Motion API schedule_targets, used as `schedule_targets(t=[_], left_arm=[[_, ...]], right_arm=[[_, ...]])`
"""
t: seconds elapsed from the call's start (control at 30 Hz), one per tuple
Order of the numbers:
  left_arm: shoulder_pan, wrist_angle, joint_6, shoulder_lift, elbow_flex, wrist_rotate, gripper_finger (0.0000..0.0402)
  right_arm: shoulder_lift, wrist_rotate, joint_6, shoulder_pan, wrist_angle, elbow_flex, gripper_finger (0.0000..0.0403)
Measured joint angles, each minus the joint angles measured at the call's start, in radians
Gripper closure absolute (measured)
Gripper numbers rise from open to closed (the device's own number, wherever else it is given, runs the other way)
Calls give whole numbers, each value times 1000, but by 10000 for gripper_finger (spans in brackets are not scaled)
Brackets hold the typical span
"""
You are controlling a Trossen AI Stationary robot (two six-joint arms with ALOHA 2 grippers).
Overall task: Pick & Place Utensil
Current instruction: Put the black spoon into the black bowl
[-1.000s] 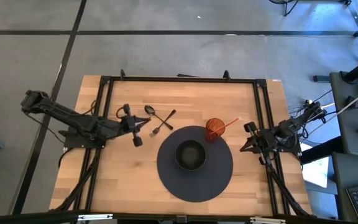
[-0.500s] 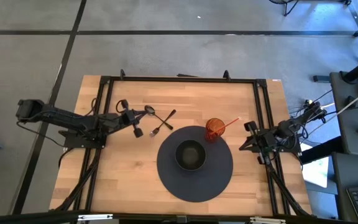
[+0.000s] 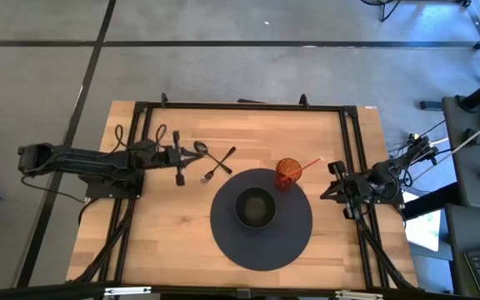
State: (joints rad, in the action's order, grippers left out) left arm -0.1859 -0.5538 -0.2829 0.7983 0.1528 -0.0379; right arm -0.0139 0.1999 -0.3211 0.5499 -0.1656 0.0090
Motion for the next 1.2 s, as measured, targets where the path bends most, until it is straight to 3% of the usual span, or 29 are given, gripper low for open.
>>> schedule_targets(t=[0.07, 0.17, 0.33, 0.47, 0.67, 0.8, 0.97, 1.2], left_arm=[[-60, 7, 31, -2, 0, 23, 400], [-153, 172, 102, 26, 19, -35, 400], [-233, 383, 179, 138, 160, 124, 400], [-219, 628, 51, 255, 341, 122, 400], [-191, 953, -146, 501, 600, 34, 400], [-192, 1055, -296, 636, 678, 10, 400], [-191, 1072, -336, 716, 758, 46, 396], [-185, 1068, -449, 732, 782, 148, 329]], right_arm=[[0, 20, -1, 0, -2, 0, 389], [0, 49, -22, 0, -21, 0, 389], [0, 61, -92, 0, -58, 0, 389], [0, 57, -102, 0, -75, 0, 389], [0, -40, -98, 0, -48, 0, 389], [0, -43, -78, 0, -34, 0, 389], [0, -63, -40, 0, 3, 0, 389], [-1, -89, -11, 0, 11, 0, 389]])
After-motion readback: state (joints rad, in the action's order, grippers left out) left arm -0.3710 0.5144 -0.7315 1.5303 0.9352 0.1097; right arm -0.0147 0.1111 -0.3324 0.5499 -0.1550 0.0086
